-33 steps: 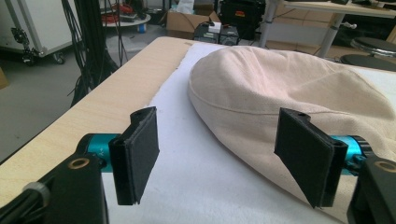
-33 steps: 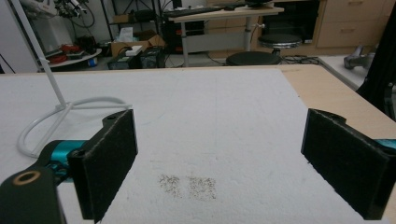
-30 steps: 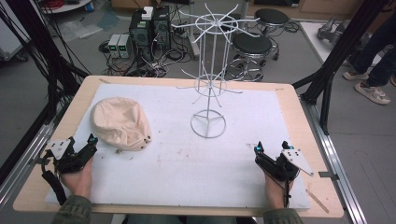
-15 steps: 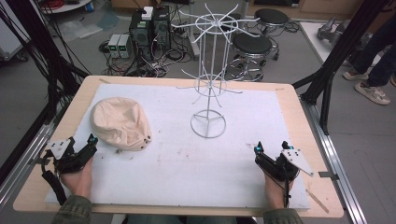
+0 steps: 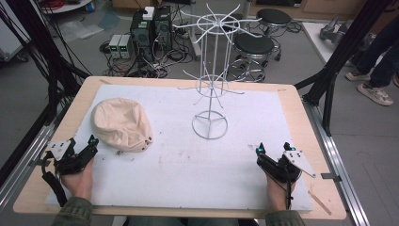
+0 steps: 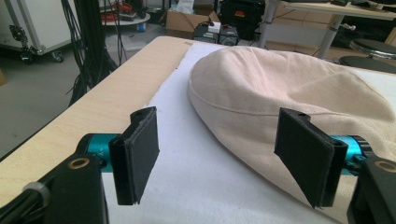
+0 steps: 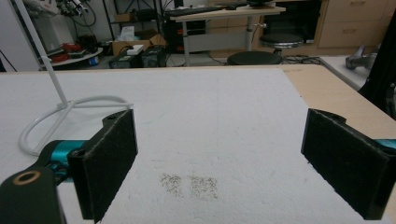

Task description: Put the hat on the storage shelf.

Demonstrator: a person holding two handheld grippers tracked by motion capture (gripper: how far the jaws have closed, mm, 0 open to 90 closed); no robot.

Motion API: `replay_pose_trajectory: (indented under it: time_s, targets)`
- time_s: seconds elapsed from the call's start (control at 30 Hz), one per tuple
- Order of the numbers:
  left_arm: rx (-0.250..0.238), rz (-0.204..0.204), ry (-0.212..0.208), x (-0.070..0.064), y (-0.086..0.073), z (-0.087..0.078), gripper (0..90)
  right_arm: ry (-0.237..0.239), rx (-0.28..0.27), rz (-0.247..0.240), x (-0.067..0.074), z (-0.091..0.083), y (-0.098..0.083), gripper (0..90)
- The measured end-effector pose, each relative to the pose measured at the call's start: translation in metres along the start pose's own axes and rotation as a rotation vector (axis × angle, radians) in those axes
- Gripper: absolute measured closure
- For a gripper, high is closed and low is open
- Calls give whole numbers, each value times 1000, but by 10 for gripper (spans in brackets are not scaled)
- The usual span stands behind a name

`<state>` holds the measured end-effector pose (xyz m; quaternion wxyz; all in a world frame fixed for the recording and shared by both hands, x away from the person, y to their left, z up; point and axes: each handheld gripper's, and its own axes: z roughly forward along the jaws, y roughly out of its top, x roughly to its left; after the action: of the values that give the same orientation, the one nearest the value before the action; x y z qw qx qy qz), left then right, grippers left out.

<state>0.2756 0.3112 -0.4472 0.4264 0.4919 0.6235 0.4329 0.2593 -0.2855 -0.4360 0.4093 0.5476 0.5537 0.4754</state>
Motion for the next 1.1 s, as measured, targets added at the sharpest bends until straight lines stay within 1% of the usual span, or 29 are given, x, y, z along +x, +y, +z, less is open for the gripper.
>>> replay_pose_trajectory:
  time_s: [0.2,0.37,0.43,0.53,0.67,0.8,0.93,1.0,1.1]
  targets:
    - [-8,6,-1,0,1,0,304,3,-3,-4,0,1,0,96]
    - [-30,7,0,-1,6,0,304,6,-2,-8,1,1,0,96]
    - [-39,5,-6,-2,9,0,304,7,0,-9,1,2,0,96]
    - [-55,-10,-31,-3,13,-1,304,7,3,-8,2,2,0,96]
    - [-67,-17,-61,-3,20,-1,299,7,3,-14,2,3,0,96]
    - [-53,-37,-92,0,28,2,282,11,6,-16,2,4,0,96]
    - [-56,-52,-92,3,31,4,262,21,-2,-20,4,2,0,96]
    - [-41,-66,-111,4,35,8,246,23,-2,-27,5,2,0,96]
    - [-40,-75,-116,4,38,11,244,22,-1,-34,5,3,0,96]
